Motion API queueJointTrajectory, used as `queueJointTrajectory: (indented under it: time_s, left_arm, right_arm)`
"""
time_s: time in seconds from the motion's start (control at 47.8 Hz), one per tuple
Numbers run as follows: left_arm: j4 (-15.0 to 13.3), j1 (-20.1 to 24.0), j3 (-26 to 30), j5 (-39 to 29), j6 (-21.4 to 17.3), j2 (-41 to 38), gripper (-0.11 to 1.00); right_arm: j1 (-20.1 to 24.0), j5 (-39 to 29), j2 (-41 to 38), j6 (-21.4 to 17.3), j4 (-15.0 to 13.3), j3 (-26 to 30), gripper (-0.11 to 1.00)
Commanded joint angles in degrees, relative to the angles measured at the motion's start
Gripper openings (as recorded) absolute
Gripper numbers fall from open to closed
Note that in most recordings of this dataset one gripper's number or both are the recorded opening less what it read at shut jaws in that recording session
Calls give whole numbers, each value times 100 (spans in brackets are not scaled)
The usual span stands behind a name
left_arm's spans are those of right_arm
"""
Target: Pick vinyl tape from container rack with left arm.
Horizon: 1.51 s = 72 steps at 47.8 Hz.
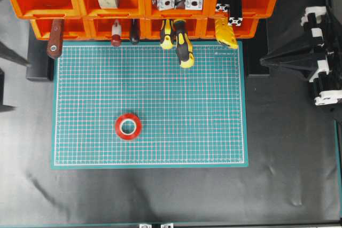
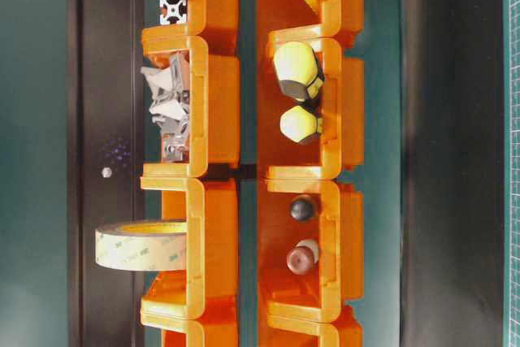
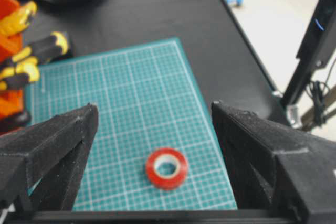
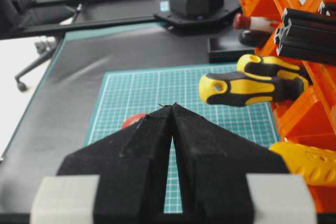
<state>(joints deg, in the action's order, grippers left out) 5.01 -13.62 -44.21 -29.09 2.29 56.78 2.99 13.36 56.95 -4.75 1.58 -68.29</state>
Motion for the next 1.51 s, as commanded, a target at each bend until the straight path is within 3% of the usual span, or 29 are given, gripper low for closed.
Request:
queueJointTrajectory:
  time_s: [0.0,0.168,0.419,1.487]
  left_arm:
    - [0,62,-70,70,97,352,83]
    - [0,158,-334,281,290,721,83]
    - [0,308,-519,800,237,765,83]
    - [0,334,-650,1099,299,773,83]
  right_arm:
    - [18,18,0,9,9,149,-1]
    - [18,18,62,9,9,167,-1]
    - [18,18,88,9,9,141,-1]
    - [18,18,88,9,9,132,-1]
